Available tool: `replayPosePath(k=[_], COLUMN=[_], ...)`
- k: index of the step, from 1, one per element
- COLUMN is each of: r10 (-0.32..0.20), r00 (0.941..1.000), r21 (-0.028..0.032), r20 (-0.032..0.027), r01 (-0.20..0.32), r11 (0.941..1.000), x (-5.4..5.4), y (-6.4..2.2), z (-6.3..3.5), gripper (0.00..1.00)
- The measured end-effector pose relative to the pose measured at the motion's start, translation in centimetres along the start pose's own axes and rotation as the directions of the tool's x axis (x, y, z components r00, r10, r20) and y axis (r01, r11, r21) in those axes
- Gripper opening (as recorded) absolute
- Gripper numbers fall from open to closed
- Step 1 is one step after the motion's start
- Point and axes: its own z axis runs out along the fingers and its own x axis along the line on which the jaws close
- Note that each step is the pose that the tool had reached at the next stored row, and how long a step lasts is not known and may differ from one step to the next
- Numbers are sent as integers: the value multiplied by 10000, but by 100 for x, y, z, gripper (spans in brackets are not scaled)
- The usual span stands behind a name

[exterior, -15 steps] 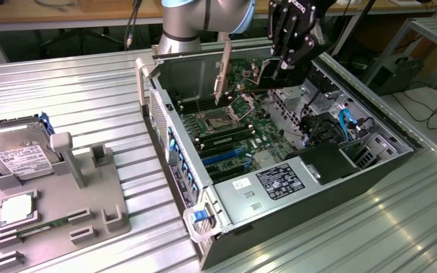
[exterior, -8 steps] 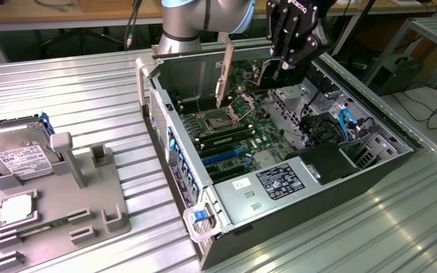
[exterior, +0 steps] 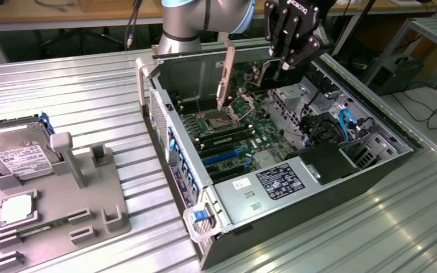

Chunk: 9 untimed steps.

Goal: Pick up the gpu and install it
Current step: 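Insert the gpu into the slot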

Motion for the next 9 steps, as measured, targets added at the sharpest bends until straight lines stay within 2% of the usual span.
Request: replayPosePath(k=[9], r10=[-60], r00=[10000], r21=[-17], r20=[2], r01=[60], r11=[10000], x=[0], y=[-1], z=[111], gripper=[27])
